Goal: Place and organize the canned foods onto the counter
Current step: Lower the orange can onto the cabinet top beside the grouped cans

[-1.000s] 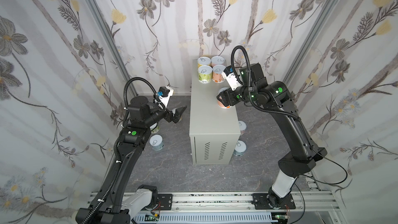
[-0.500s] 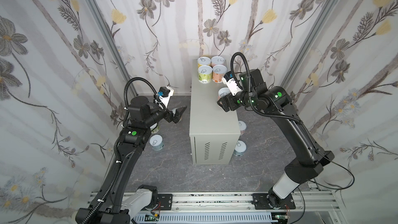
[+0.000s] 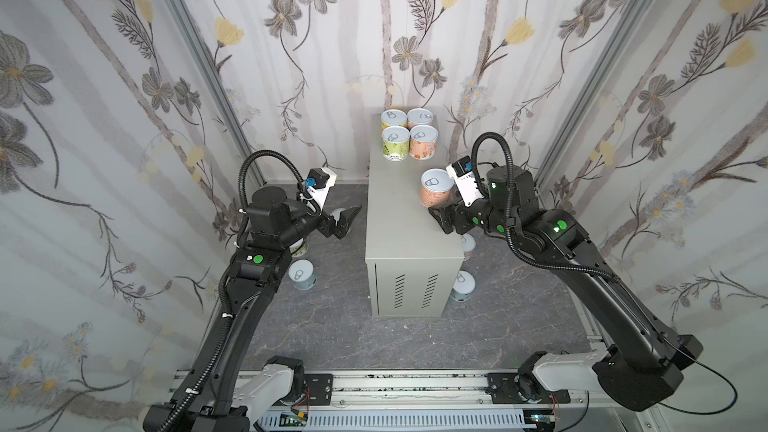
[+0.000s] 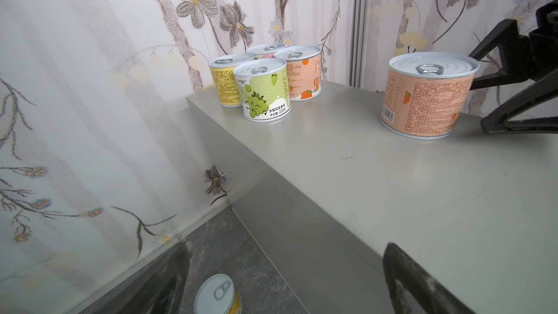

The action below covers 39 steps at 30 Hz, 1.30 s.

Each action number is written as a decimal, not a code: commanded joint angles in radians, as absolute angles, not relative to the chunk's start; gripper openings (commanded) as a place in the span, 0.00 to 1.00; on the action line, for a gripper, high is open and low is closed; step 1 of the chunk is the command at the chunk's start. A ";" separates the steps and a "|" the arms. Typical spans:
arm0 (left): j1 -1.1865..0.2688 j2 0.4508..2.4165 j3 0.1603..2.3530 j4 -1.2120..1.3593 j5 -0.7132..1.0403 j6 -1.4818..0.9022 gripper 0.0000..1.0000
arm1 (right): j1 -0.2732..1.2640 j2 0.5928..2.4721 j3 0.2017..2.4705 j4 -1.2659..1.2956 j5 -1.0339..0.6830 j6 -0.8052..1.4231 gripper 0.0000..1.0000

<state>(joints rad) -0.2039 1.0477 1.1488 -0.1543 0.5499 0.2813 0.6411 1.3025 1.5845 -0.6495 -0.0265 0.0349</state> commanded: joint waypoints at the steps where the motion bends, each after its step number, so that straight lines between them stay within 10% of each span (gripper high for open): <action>1: -0.209 1.045 1.147 -0.140 0.545 0.296 1.00 | 0.641 1.268 1.536 -0.488 -0.027 0.043 0.87; 39: -0.245 1.034 1.175 -0.196 0.439 0.363 1.00 | 0.635 1.338 1.379 -0.156 0.063 0.090 0.70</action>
